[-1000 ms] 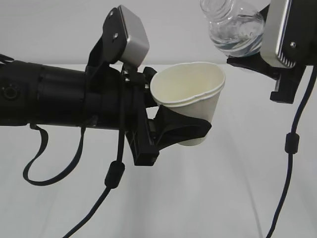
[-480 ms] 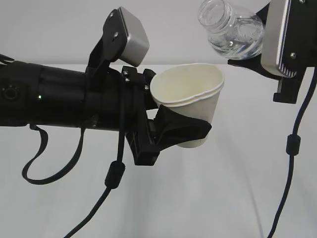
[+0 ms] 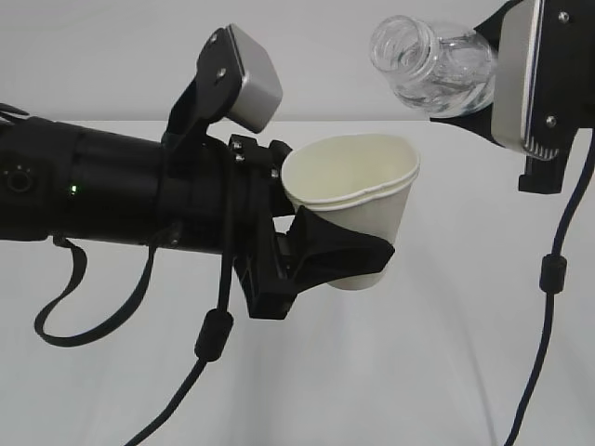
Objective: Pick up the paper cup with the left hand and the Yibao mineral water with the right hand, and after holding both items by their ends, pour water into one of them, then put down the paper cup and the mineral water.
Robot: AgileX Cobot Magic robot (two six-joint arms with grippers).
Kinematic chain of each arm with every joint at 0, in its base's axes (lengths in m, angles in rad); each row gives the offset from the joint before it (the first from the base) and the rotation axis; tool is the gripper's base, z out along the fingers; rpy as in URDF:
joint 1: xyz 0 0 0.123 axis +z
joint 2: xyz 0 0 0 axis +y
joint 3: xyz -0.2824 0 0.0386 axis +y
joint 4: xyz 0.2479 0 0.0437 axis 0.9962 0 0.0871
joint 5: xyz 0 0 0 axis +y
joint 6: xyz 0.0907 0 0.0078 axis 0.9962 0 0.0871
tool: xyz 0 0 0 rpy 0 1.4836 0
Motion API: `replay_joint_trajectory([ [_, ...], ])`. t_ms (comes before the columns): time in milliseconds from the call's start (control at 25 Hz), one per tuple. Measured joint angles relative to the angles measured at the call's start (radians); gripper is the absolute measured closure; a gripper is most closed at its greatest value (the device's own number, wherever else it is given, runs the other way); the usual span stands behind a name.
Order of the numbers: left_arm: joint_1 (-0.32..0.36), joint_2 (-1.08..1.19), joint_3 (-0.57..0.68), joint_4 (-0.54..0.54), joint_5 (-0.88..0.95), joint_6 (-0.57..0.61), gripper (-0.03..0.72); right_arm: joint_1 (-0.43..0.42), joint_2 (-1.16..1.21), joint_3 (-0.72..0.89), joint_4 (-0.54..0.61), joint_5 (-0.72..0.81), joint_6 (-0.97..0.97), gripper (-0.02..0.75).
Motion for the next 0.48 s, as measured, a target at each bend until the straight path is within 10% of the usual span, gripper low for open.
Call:
replay_joint_trajectory([
  [480,0.0,0.0,0.0,0.03,0.0,-0.006,0.253,0.0,0.0,0.0,0.0,0.012,-0.126,0.332],
])
